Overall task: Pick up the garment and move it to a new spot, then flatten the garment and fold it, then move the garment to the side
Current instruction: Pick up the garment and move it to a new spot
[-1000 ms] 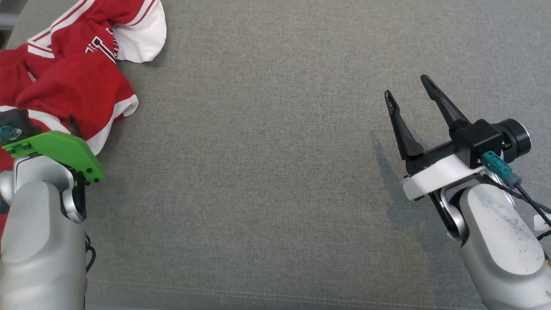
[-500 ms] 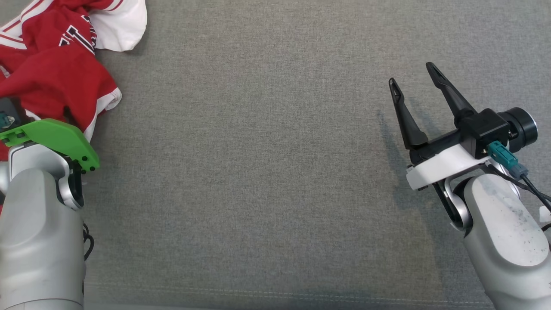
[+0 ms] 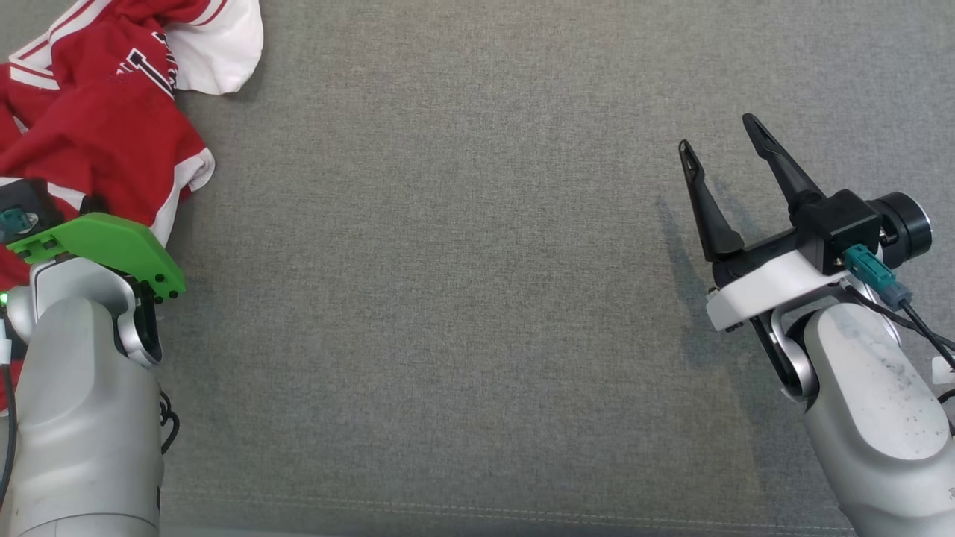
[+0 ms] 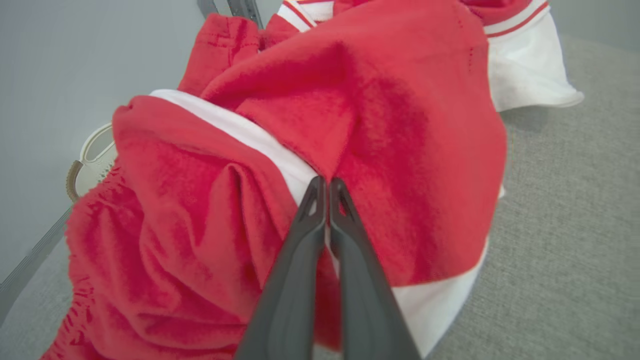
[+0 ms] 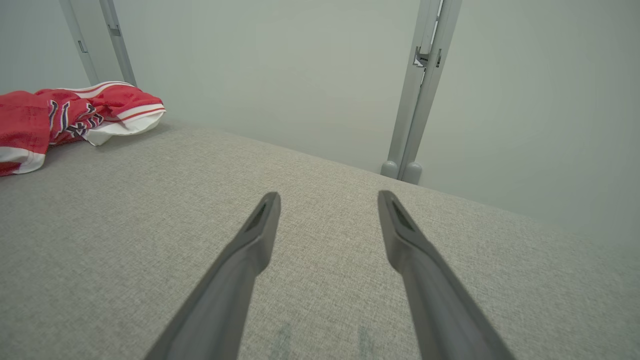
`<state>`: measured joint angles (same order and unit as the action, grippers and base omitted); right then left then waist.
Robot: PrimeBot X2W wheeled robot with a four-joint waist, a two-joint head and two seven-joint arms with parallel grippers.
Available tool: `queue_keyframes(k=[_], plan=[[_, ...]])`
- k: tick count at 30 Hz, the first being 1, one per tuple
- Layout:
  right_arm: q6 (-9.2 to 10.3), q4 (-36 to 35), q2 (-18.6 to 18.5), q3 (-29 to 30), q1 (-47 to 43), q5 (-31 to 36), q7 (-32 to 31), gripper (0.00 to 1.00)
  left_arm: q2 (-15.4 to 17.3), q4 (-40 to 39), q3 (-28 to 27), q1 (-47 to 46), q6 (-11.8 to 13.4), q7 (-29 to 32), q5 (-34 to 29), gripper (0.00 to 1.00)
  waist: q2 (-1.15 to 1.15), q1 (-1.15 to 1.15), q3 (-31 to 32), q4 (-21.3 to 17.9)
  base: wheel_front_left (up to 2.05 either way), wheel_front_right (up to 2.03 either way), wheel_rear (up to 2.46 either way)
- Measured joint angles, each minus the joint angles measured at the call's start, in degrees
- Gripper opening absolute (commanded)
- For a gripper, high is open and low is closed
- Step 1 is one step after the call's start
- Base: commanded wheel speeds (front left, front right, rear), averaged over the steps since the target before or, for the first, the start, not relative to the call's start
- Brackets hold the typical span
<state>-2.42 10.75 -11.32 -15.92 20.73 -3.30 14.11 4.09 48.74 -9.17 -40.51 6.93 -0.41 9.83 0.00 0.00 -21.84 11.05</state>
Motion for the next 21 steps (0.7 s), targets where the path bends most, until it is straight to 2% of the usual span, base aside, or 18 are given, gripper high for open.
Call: queue_keyframes(k=[9,16,21], plan=[[0.07,1.8,0.99,0.03,-0.03,-0.37,0.16,1.0,-0.23,-0.63,0.09,-0.15,-0.47,-6.46,0.26,0.0,0.0,0.0,2.81,0.31,0.0,0.0,0.0],[1.01,3.42,2.31,0.35,-0.7,-0.99,0.24,1.0,-1.05,-3.66,1.96,-0.15,-3.0,-12.74,0.35,0.0,0.0,0.0,5.95,0.06,0.0,0.0,0.0],[1.55,4.48,3.07,0.8,-2.96,-2.01,0.3,1.0,-1.8,-6.89,4.12,0.05,-5.3,-13.34,0.23,0.0,0.0,0.0,8.68,-0.57,0.0,0.0,0.0]])
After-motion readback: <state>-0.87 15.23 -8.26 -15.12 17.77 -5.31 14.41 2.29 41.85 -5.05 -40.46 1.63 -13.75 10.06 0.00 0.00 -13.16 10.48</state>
